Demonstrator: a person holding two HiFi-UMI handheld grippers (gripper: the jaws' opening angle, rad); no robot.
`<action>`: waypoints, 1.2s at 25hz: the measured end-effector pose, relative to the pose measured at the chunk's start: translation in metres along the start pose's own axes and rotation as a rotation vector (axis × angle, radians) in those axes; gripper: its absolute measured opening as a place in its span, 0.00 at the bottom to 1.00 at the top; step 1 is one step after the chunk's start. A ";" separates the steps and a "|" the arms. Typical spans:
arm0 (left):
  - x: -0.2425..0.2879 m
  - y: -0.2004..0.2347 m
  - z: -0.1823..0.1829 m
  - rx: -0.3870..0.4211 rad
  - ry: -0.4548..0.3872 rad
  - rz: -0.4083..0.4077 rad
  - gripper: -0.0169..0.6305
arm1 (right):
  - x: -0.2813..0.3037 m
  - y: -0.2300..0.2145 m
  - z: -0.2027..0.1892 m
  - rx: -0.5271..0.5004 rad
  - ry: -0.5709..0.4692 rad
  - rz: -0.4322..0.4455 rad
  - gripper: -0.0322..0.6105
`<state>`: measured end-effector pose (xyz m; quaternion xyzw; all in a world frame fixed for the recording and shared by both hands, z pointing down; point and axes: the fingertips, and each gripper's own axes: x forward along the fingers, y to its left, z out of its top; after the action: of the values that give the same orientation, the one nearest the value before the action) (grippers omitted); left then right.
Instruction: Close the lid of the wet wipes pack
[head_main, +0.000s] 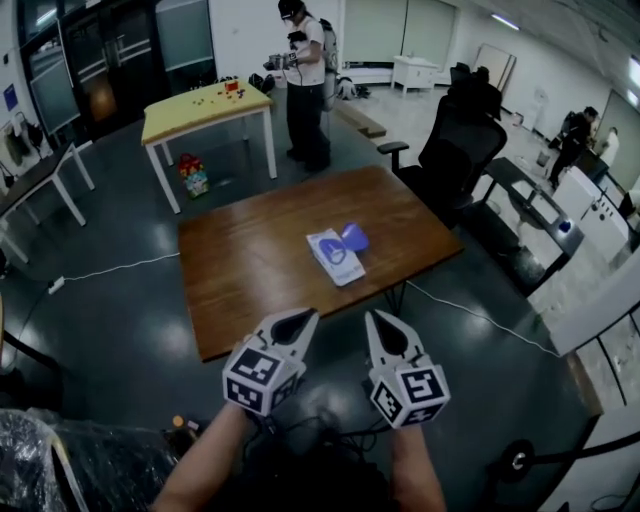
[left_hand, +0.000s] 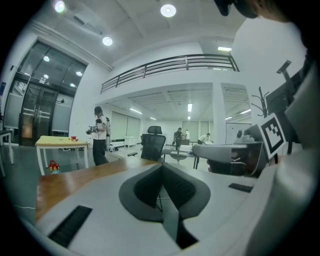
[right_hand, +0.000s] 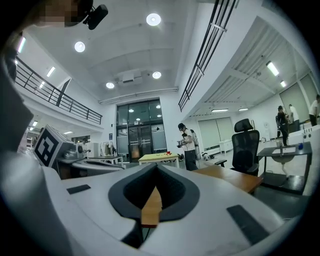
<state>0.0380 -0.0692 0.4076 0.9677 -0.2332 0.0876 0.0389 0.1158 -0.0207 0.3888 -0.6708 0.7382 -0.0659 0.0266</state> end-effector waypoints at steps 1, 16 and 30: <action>0.005 0.003 0.003 0.001 0.003 0.012 0.04 | 0.005 -0.005 0.002 0.002 0.002 0.008 0.06; 0.095 0.050 -0.002 -0.051 0.052 0.030 0.04 | 0.085 -0.068 0.009 -0.012 0.053 0.009 0.06; 0.181 0.144 -0.046 -0.111 0.109 -0.017 0.04 | 0.196 -0.119 -0.036 0.003 0.208 -0.048 0.06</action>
<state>0.1241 -0.2720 0.4915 0.9599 -0.2268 0.1267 0.1058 0.2093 -0.2245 0.4499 -0.6777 0.7207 -0.1369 -0.0509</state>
